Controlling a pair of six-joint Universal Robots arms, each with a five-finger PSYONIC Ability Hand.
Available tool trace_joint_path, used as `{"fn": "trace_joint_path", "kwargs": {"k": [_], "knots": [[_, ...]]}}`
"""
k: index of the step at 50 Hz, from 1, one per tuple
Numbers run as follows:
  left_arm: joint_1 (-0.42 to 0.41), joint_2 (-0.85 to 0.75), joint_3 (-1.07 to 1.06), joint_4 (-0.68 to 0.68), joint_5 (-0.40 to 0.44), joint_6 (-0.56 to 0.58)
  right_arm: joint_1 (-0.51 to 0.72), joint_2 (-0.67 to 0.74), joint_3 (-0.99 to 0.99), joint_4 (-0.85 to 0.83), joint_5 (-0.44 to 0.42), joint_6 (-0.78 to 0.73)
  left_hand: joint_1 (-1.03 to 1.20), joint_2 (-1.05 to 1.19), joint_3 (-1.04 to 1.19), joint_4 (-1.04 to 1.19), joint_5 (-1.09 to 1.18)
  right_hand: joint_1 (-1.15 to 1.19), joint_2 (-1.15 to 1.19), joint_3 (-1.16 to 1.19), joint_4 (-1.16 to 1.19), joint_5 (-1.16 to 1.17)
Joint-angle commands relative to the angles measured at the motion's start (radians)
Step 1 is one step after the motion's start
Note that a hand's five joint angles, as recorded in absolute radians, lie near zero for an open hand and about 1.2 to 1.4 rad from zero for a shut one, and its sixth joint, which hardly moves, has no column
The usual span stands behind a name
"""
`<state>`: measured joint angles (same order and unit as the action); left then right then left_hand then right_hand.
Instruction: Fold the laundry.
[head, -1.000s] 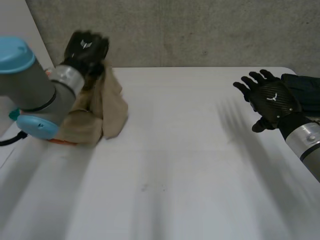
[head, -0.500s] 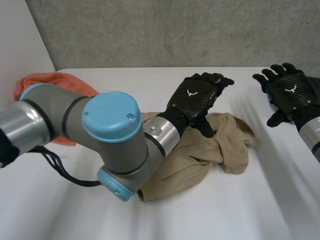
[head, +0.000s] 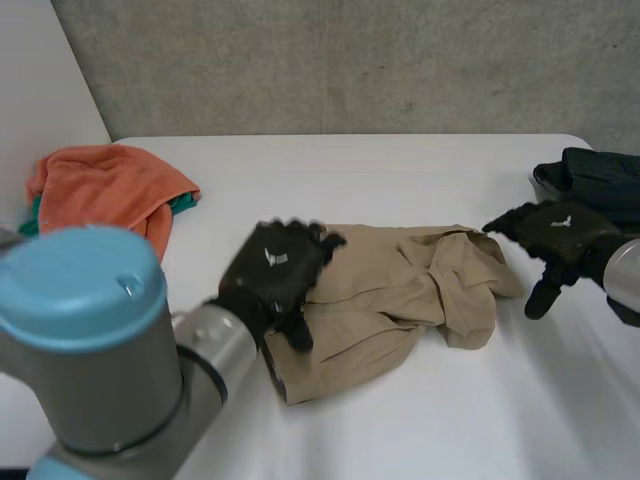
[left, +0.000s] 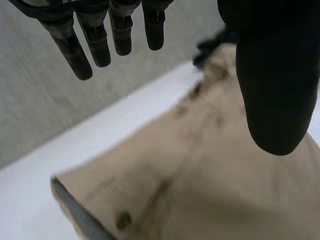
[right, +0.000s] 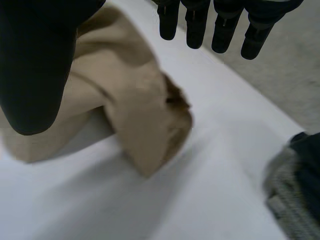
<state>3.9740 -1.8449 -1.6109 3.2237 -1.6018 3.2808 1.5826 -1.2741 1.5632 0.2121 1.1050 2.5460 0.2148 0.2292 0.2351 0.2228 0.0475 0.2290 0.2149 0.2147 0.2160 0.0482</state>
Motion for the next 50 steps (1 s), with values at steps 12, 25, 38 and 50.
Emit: {"fn": "trace_joint_path", "kwargs": {"k": [12, 25, 38, 50], "knots": [[-0.059, -0.056, -0.107, -0.007, -0.07, 0.042, 0.005, -0.016, 0.103, -0.171, -0.013, -0.012, 0.025, 0.011, 0.005, 0.017, 0.018, -0.054, -0.04, -0.04, -0.042, -0.048], [-0.016, -0.212, -0.05, 0.096, -0.083, 0.08, 0.008, -0.014, 0.138, -0.183, -0.007, -0.012, 1.112, 1.098, 1.092, 1.104, 1.105, -0.054, -0.04, -0.04, -0.042, -0.048], [0.201, -0.085, 0.161, 0.435, -0.23, 0.338, 0.013, -0.057, 0.124, -0.189, 0.035, -0.004, 1.181, 1.167, 1.161, 1.173, 1.174, -0.054, -0.04, -0.04, -0.042, -0.048], [0.096, -0.175, 0.489, 0.545, -0.018, 0.281, 0.028, -0.114, 0.104, -0.207, 0.088, 0.135, 1.181, 1.167, 1.161, 1.173, 1.174, -0.054, -0.04, -0.04, -0.042, -0.048]]}}
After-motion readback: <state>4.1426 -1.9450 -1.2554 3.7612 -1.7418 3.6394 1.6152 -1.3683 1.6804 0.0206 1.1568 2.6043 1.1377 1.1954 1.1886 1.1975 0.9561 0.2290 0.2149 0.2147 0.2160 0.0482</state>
